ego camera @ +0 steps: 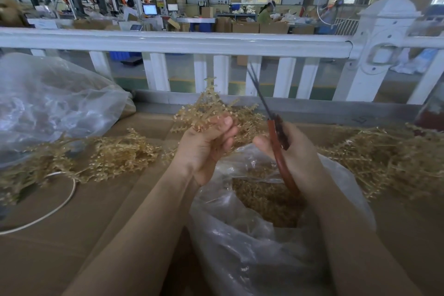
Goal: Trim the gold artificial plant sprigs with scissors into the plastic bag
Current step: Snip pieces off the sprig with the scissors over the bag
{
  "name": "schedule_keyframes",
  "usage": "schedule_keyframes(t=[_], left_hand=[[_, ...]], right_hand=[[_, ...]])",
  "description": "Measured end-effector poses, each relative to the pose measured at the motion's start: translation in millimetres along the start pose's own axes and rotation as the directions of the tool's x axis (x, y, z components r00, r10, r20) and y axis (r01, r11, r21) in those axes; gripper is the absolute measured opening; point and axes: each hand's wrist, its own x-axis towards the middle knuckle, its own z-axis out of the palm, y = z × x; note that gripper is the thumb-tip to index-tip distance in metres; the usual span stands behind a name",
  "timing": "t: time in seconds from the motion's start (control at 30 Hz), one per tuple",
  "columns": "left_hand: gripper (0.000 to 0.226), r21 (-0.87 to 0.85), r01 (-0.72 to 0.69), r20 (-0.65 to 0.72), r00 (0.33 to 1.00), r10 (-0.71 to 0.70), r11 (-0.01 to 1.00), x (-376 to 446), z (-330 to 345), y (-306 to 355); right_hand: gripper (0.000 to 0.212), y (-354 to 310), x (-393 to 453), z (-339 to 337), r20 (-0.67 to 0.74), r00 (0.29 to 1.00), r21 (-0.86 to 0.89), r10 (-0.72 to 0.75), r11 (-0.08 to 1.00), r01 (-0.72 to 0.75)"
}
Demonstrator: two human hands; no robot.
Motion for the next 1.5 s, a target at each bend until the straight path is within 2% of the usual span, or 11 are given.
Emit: schedule_keyframes(t=[0.13, 0.33, 0.53, 0.9, 1.13, 1.33, 1.5], left_hand=[[0.016, 0.005, -0.045, -0.001, 0.999, 0.045, 0.999, 0, 0, 1], [0.006, 0.066, -0.114, 0.039, 0.993, 0.112, 0.991, 0, -5, 2], [0.016, 0.136, -0.200, 0.102, 0.977, 0.187, 0.970, 1, -8, 4], [0.017, 0.174, -0.235, 0.192, 0.961, 0.201, 0.956, 3, -10, 6], [0.018, 0.206, -0.231, 0.191, 0.962, 0.193, 0.951, 1, -13, 9], [0.017, 0.201, -0.233, 0.199, 0.961, 0.193, 0.951, 1, -14, 11], [0.012, 0.155, -0.180, 0.203, 0.968, 0.147, 0.971, 2, -16, 13]], right_hand=[[0.075, 9, 0, 1, 0.070, 0.998, -0.245, 0.002, 0.969, 0.015], [0.087, 13, 1, 1, 0.096, 0.995, -0.313, -0.003, 0.949, 0.033], [0.081, 15, 2, 1, 0.068, 0.996, -0.402, -0.065, 0.912, 0.087], [0.077, 19, 4, 2, 0.025, 0.989, -0.458, -0.143, 0.878, 0.139], [0.070, 21, 5, 3, 0.026, 0.989, -0.460, -0.147, 0.876, 0.142], [0.080, 17, 2, 2, 0.030, 0.992, -0.431, -0.123, 0.894, 0.124], [0.084, 18, 3, 3, 0.018, 0.996, -0.399, -0.088, 0.913, 0.088]])
